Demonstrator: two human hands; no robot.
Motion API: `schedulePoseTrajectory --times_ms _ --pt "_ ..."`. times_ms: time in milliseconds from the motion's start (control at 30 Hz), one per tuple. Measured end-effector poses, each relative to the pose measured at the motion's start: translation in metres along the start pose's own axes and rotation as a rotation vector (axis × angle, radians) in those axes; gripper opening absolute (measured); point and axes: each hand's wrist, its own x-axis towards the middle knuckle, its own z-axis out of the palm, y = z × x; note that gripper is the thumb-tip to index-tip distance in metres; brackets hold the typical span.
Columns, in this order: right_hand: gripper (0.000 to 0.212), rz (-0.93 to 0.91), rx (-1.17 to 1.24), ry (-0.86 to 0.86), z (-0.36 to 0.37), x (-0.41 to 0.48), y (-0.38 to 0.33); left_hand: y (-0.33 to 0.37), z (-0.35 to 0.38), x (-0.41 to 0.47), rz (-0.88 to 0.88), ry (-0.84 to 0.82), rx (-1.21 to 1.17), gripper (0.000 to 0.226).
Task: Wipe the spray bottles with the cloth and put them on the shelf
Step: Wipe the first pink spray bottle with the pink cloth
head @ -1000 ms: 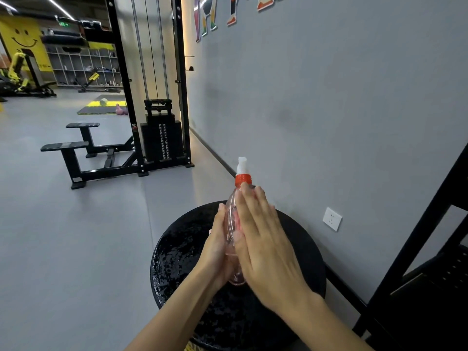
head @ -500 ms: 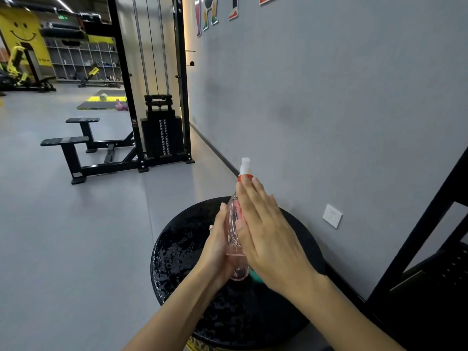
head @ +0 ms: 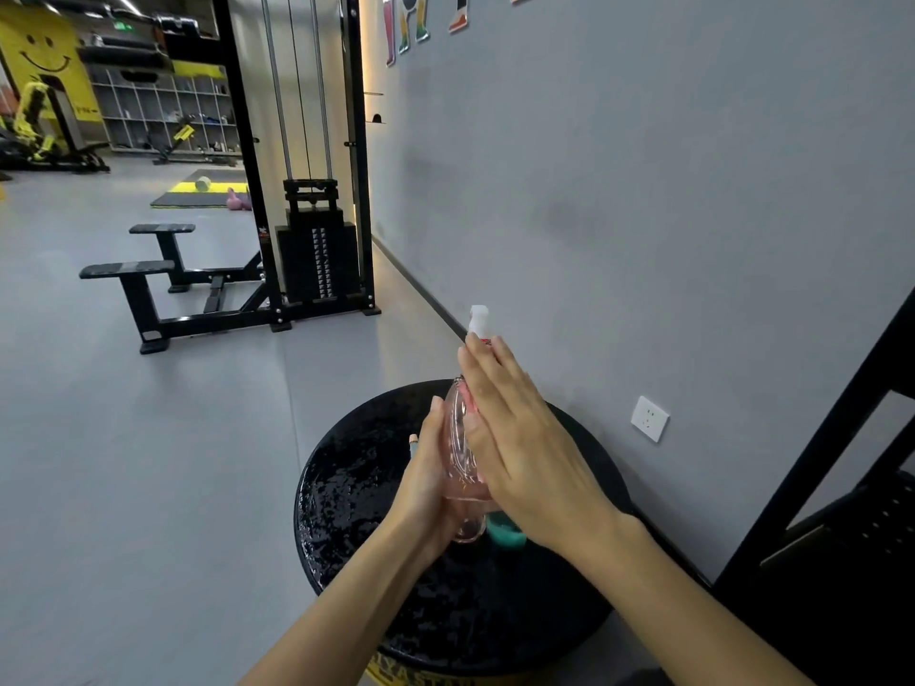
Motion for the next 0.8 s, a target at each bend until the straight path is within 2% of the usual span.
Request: schedulePoseTrajectory --times_ms 167,367,667,800 --pt "0.055 -0.064 -0.043 -0.037 0.011 -0.024 -0.007 0.004 -0.005 -0.003 -0.005 0.004 -0.005 0.059" --pt "0.052 0.003 0.054 -0.03 -0.004 0.001 0.006 0.0 -0.001 -0.005 -0.03 -0.038 0.002 0.057" --pt "0.054 -0.053 0.002 -0.087 -0.001 -0.017 -0.003 0.009 0.002 -0.008 0.037 -0.068 -0.066 0.045" --pt "0.055 -0.054 -0.006 -0.076 0.002 -0.021 -0.005 0.012 0.001 -0.013 0.044 -0.07 0.011 0.046"
